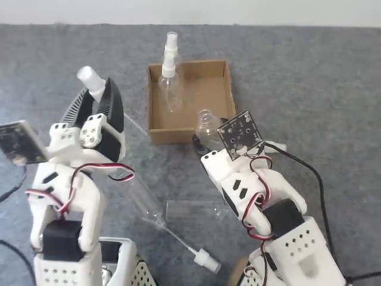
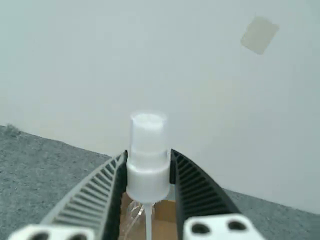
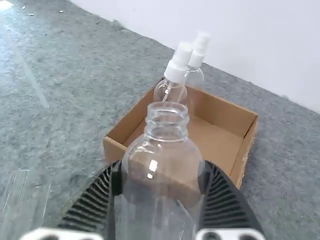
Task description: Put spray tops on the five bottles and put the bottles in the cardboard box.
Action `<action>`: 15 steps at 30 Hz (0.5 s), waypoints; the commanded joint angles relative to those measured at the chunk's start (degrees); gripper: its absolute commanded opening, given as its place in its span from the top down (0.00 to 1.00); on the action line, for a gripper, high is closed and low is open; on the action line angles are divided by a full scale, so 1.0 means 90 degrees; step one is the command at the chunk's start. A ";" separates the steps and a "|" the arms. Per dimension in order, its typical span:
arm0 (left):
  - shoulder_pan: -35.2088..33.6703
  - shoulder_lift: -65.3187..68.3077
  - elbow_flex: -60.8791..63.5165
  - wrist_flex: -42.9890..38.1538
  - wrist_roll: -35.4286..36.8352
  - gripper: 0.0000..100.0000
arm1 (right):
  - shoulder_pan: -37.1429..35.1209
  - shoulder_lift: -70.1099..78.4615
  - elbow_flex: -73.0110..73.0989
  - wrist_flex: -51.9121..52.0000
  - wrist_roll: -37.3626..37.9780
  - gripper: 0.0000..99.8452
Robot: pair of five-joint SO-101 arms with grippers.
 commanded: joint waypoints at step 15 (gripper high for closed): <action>0.0020 -0.0117 -0.0435 -0.0205 0.0635 0.98 | -0.1040 -0.0132 0.1524 -0.2066 0.1104 0.97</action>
